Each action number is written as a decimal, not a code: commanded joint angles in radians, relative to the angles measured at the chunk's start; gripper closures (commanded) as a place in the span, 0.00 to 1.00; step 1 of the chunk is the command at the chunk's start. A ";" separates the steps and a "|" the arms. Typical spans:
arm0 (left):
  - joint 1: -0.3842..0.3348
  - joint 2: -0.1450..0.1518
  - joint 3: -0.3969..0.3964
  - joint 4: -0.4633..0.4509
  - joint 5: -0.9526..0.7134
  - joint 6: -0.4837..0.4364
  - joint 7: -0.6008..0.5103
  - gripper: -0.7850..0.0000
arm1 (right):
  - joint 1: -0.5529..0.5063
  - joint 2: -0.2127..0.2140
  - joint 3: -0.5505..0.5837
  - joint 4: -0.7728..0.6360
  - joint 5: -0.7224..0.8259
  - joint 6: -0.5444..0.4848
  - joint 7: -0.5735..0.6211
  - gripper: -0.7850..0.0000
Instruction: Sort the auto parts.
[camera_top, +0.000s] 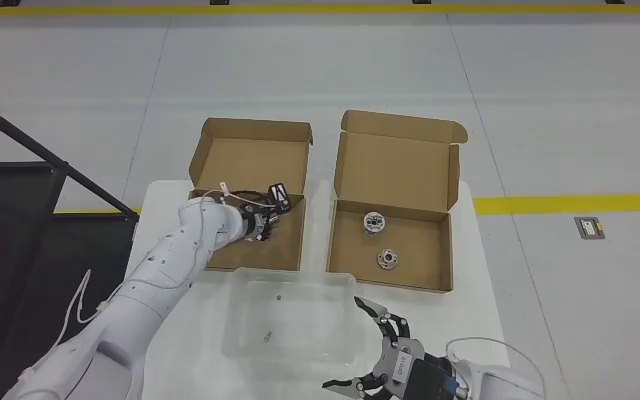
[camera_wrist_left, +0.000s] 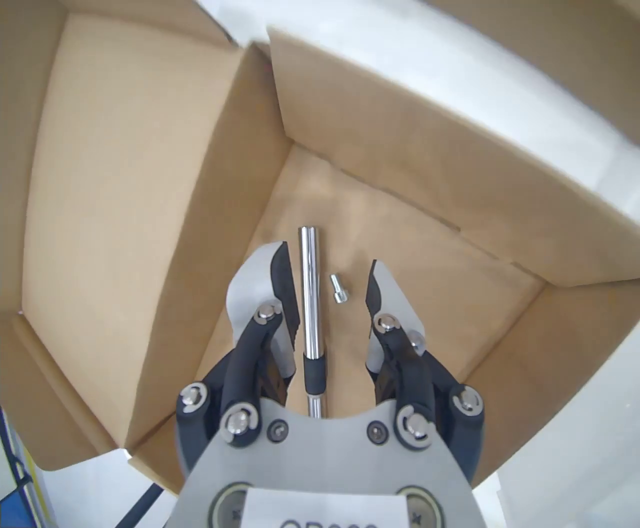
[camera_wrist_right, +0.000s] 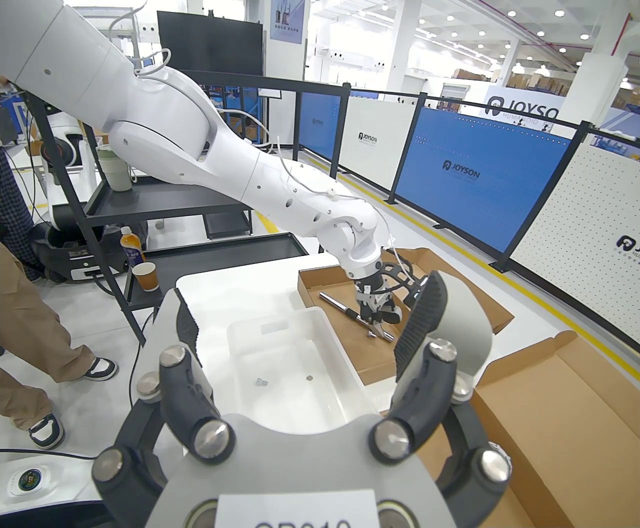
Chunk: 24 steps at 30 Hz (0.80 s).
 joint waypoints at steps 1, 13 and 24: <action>0.014 0.018 -0.023 -0.057 0.009 -0.032 0.018 0.54 | 0.000 0.000 0.000 0.000 0.000 0.000 0.000 0.00; 0.375 0.226 -0.336 -0.787 0.085 -0.297 -0.115 0.47 | 0.000 0.000 0.000 0.000 0.000 0.000 0.000 0.00; 0.641 0.323 -0.430 -1.126 -0.029 -0.330 -0.383 0.00 | 0.000 0.000 0.000 0.000 0.000 0.000 0.000 0.00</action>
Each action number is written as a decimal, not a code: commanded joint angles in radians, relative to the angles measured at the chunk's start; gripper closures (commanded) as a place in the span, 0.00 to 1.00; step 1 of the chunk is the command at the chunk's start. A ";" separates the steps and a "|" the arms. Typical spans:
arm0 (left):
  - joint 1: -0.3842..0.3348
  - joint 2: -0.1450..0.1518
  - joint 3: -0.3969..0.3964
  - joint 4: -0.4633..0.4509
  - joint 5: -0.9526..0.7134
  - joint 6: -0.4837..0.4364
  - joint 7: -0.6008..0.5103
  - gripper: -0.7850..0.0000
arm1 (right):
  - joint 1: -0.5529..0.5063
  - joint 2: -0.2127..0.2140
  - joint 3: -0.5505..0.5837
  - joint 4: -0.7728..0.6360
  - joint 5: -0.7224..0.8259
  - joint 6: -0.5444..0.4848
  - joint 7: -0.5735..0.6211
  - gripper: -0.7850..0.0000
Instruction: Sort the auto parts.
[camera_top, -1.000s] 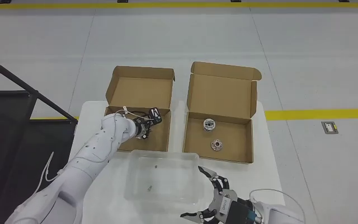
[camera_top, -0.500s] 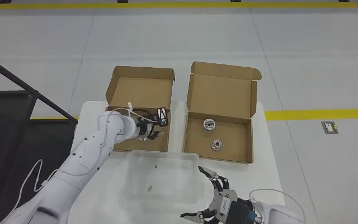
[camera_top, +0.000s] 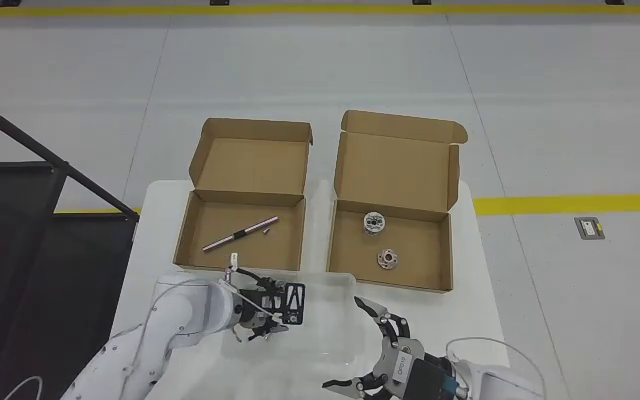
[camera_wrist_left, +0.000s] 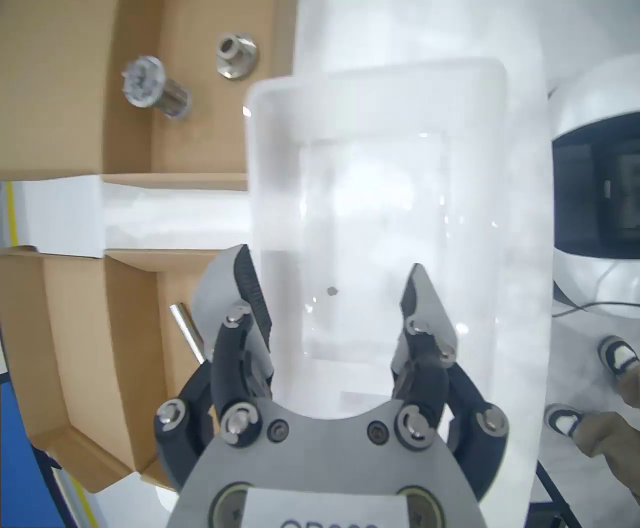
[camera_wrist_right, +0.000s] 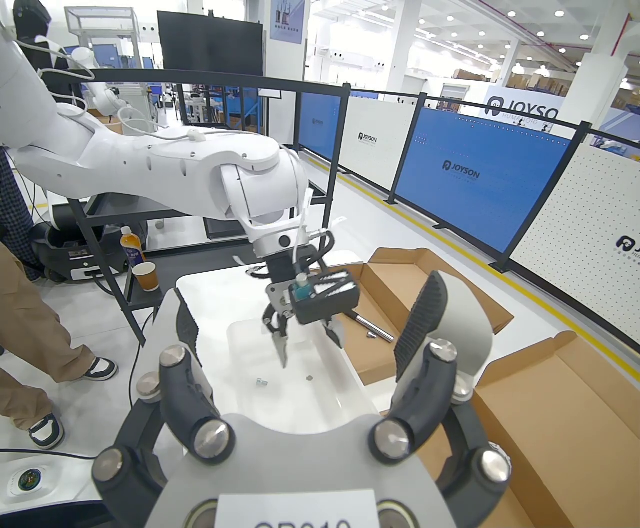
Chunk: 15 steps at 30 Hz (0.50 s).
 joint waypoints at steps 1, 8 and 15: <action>-0.002 -0.001 -0.001 0.002 0.004 0.000 0.038 0.00 | 0.000 0.000 0.000 0.000 0.000 0.000 0.000 0.00; -0.002 -0.001 -0.002 0.009 0.013 0.005 0.039 0.00 | 0.000 0.000 0.000 0.000 0.000 0.000 0.000 0.00; 0.053 -0.005 0.004 0.026 -0.079 0.131 -0.022 0.00 | 0.000 0.000 0.000 0.000 0.000 0.000 0.000 0.00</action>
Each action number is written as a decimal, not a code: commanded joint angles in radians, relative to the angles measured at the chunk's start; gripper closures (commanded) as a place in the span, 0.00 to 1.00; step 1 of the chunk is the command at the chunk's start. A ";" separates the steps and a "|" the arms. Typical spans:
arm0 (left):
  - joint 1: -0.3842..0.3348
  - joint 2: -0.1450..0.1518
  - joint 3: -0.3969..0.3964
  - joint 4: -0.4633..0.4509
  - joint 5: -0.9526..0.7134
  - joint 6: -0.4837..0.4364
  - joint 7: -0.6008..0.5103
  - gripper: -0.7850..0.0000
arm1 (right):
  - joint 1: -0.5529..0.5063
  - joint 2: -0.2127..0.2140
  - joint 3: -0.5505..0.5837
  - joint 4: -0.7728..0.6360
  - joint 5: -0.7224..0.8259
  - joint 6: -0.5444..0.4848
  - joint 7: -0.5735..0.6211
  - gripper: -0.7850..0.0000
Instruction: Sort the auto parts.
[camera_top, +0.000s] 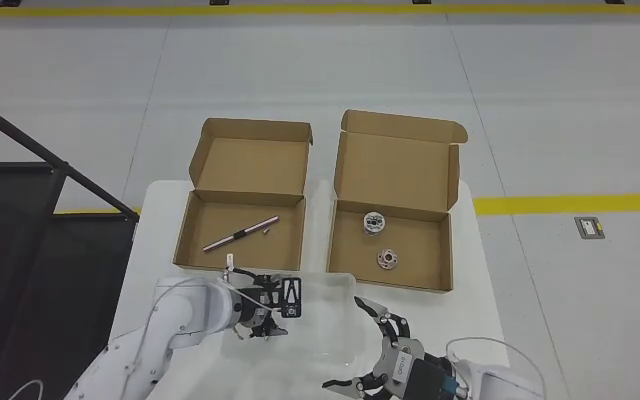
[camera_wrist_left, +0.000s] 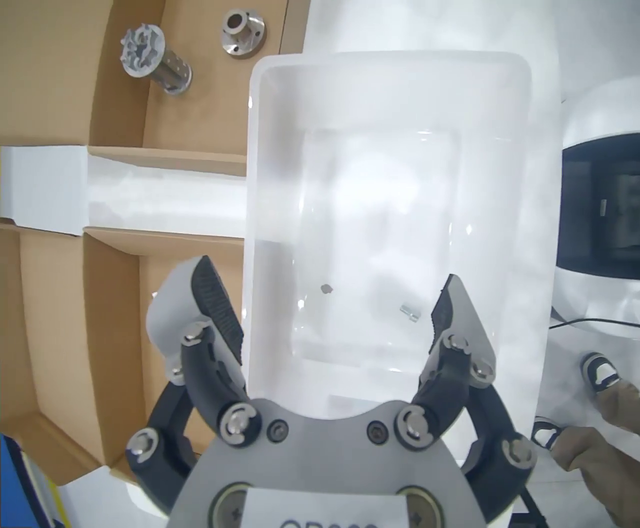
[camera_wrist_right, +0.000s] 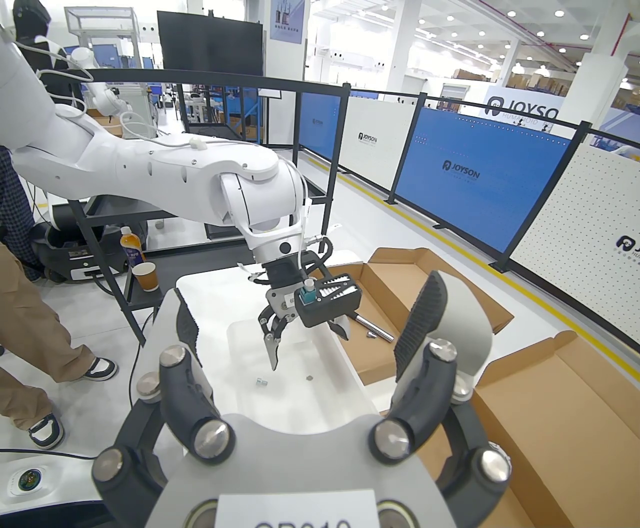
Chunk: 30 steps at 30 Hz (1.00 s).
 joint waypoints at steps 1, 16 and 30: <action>0.028 -0.002 0.009 -0.015 -0.079 0.031 -0.038 0.00 | 0.000 0.000 0.000 0.000 0.000 0.000 0.000 0.00; 0.105 0.003 0.004 -0.108 -0.253 0.253 -0.292 0.00 | 0.000 0.000 0.000 0.000 0.000 0.000 0.000 0.00; 0.055 -0.029 0.021 -0.036 -0.485 0.641 -0.496 0.00 | 0.000 0.000 0.000 0.000 0.000 0.000 0.000 0.00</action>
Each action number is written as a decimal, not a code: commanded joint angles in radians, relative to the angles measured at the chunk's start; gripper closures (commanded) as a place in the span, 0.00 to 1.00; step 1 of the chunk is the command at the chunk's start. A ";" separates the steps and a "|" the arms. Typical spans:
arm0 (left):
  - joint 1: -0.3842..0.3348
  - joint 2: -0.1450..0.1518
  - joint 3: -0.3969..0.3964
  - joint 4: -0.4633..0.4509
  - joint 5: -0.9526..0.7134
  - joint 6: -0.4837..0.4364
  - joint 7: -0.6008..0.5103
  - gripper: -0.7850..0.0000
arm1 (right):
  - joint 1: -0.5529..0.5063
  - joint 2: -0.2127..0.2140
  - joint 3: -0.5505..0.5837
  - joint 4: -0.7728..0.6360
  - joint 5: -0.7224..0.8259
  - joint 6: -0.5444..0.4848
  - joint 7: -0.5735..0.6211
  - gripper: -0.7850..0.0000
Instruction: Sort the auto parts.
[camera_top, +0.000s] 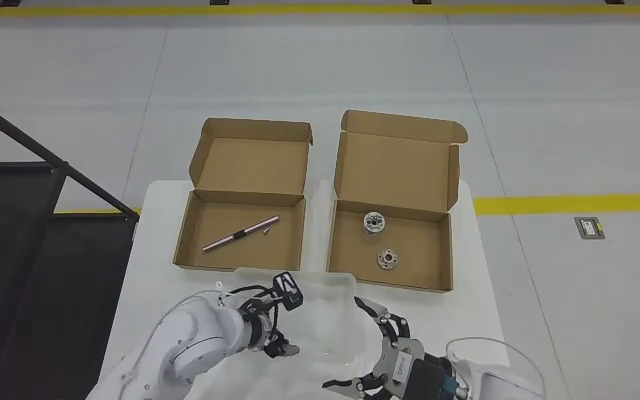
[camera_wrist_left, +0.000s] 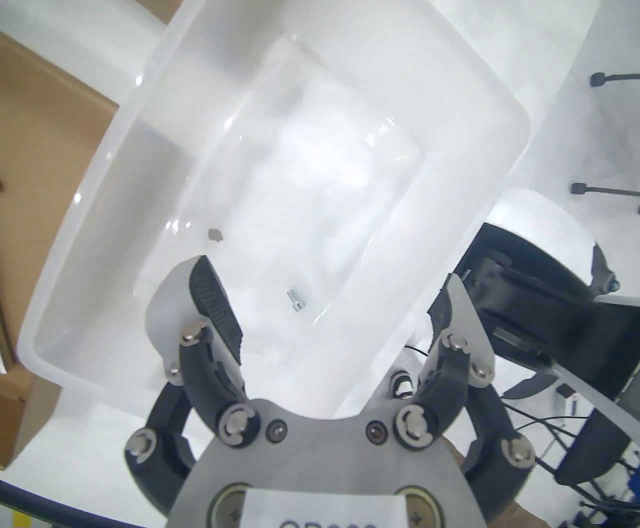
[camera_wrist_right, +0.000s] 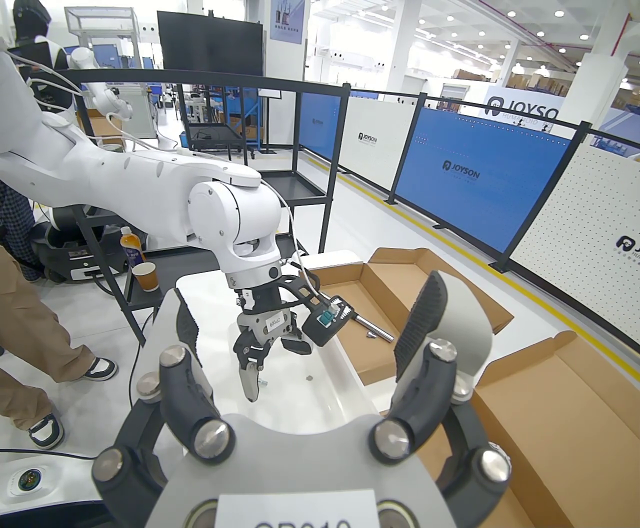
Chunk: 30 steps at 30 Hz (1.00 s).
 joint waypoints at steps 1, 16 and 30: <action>-0.013 -0.005 0.002 0.020 -0.042 0.066 -0.030 0.00 | 0.000 0.000 0.000 0.000 0.000 0.000 0.000 0.00; -0.006 -0.011 0.011 0.055 -0.043 0.145 -0.045 0.07 | 0.000 0.000 0.000 0.000 0.000 0.000 0.000 0.00; -0.052 -0.043 0.102 0.108 0.115 0.353 -0.132 0.25 | 0.000 0.000 0.000 0.000 0.000 0.000 0.000 0.00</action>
